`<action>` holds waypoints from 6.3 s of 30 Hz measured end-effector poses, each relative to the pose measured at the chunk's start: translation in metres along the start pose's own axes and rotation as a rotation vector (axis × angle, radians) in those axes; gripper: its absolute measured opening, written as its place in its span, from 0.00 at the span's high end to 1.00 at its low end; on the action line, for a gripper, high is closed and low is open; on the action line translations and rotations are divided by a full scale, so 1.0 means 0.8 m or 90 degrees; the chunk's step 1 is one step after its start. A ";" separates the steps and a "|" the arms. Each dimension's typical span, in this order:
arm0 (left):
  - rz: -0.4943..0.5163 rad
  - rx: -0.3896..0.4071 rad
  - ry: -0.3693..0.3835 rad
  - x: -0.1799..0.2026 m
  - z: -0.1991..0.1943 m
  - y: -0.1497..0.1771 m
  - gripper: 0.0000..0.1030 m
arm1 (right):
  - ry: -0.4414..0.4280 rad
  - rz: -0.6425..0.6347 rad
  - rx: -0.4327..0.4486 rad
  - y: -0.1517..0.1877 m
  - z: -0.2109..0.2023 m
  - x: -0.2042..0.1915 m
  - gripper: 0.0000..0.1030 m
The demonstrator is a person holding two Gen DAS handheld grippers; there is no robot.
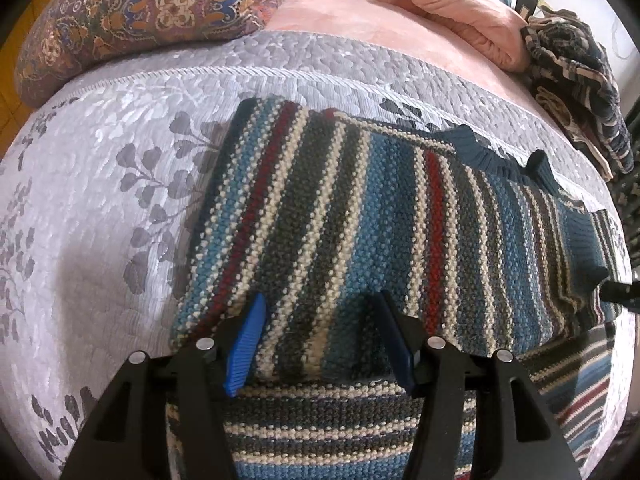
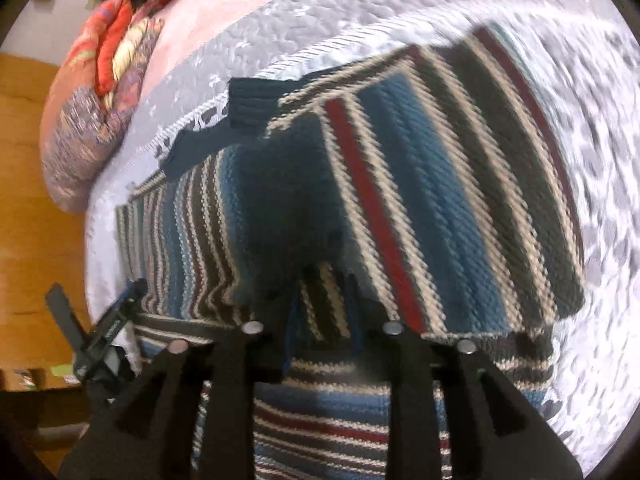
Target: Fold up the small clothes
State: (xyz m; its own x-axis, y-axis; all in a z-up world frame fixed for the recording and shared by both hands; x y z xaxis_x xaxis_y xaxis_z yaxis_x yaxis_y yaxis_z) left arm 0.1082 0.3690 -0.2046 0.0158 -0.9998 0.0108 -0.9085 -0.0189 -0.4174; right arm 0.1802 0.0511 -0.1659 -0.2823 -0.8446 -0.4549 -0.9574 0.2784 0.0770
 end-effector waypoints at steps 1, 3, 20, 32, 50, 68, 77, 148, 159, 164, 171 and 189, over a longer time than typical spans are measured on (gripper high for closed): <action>-0.002 0.002 0.001 0.001 -0.003 -0.002 0.45 | -0.014 0.008 0.001 -0.002 -0.003 0.003 0.58; -0.005 0.012 0.015 0.010 -0.013 -0.007 0.45 | -0.050 0.018 0.012 -0.009 -0.012 0.004 0.47; 0.027 0.012 0.030 0.069 -0.003 -0.019 0.42 | -0.055 -0.043 0.018 -0.027 -0.002 -0.025 0.93; 0.055 0.010 0.015 0.074 0.005 -0.015 0.42 | -0.026 -0.017 0.007 -0.025 0.024 0.010 0.93; 0.088 0.051 0.014 0.102 -0.033 -0.029 0.42 | -0.015 -0.110 0.095 -0.013 -0.030 -0.050 0.80; 0.087 0.017 0.008 0.103 0.002 -0.013 0.41 | 0.050 -0.110 0.043 -0.007 0.033 -0.011 0.82; 0.094 0.022 0.003 0.104 0.010 -0.009 0.38 | 0.064 -0.134 0.058 -0.006 0.044 -0.010 0.82; -0.112 -0.283 0.093 0.081 -0.138 0.419 0.68 | 0.151 -0.009 -0.118 0.363 -0.036 0.241 0.88; -0.137 -0.194 0.140 0.089 -0.164 0.364 0.91 | 0.000 0.066 -0.114 0.325 -0.062 0.203 0.92; -0.139 -0.140 0.141 0.078 -0.169 0.319 0.91 | -0.059 0.071 -0.089 0.289 -0.082 0.181 0.92; -0.137 -0.065 0.138 0.055 -0.166 0.248 0.91 | -0.110 0.086 -0.063 0.214 -0.101 0.171 0.92; -0.169 -0.060 0.152 0.017 -0.069 0.192 0.90 | -0.114 0.112 -0.088 0.109 -0.024 0.170 0.91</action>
State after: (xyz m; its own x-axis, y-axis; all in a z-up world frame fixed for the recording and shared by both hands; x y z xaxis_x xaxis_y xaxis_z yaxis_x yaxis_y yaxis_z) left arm -0.0541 0.3529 -0.2182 0.1684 -0.9307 0.3246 -0.9205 -0.2663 -0.2860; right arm 0.0570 -0.0483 -0.2039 -0.4413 -0.6907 -0.5728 -0.8974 0.3384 0.2832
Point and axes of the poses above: each gripper's, at about its wrist camera, not at the fingertips, and z roughly the way its jaws point, x to its right, y to its underside, the point moved 8 cm from there along z, roughly the way its jaws point, and after that the axes turned 15 degrees about z, right-handed, at the moved point
